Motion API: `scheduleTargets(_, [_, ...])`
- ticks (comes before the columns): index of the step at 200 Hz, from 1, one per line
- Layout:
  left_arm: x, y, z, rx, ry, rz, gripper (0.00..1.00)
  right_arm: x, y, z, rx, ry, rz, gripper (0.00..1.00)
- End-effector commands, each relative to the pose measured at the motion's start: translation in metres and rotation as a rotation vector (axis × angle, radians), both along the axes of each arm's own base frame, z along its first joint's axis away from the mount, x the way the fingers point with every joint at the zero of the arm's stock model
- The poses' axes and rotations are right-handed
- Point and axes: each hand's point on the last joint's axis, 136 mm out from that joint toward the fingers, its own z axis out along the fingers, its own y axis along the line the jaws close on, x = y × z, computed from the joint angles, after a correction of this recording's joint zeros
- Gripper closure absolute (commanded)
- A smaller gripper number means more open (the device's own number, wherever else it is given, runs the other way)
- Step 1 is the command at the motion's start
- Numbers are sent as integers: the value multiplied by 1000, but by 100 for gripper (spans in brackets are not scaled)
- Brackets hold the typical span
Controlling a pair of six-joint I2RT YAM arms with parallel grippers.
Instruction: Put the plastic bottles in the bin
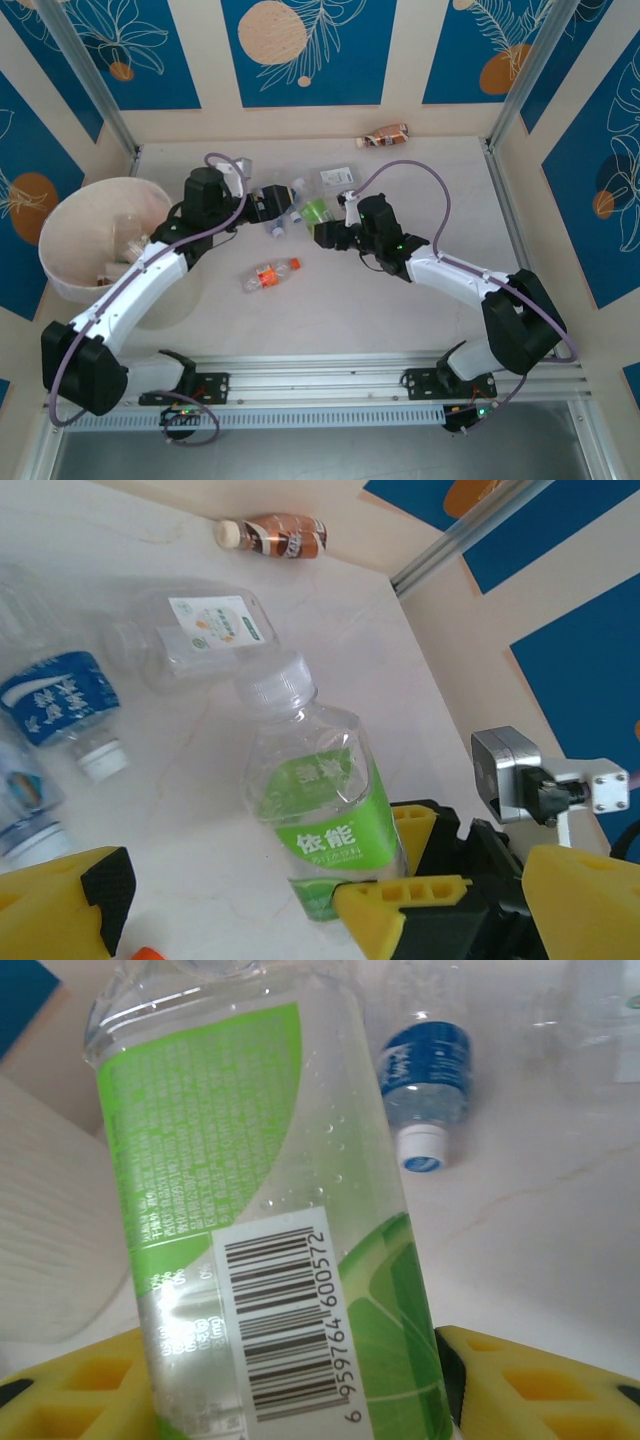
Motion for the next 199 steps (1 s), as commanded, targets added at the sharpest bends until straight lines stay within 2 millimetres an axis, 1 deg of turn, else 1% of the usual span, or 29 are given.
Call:
scheduleTargets(1, [0,-23,-5,-71,26,-38,0,-7,17,30,146,-30,64,52])
scheduleTargets(18, [2,-33,-12,-72,49,-52,0,-9,23,38,176,-41,89,52])
scheduleTargets(33, [6,-35,-19,-59,70,-23,0,-10,28,42,191,-50,104,52])
scheduleTargets(61, [7,-46,-25,-62,71,-32,0,-13,35,47,221,-50,138,51])
scheduleTargets(87, [5,-59,-37,-24,97,-68,0,-15,45,49,233,-48,167,51])
scheduleTargets(93, [6,-61,-40,-15,99,-70,0,-15,47,49,235,-50,171,51])
scheduleTargets(113, [10,-56,-50,16,119,-31,0,-15,51,53,241,-61,186,51])
scheduleTargets(129, [10,-54,-54,27,131,-20,6,-16,52,54,238,-67,194,51])
scheduleTargets(145, [8,-59,-52,15,126,-51,11,-17,53,55,239,-65,202,51])
scheduleTargets(158, [7,-61,-51,6,123,-63,18,-18,54,57,246,-64,209,50])
scheduleTargets(176, [7,-60,-50,0,120,-62,27,-20,56,59,252,-64,220,50])
scheduleTargets(199, [6,-57,-49,-2,111,-50,36,-23,58,60,254,-66,236,49])
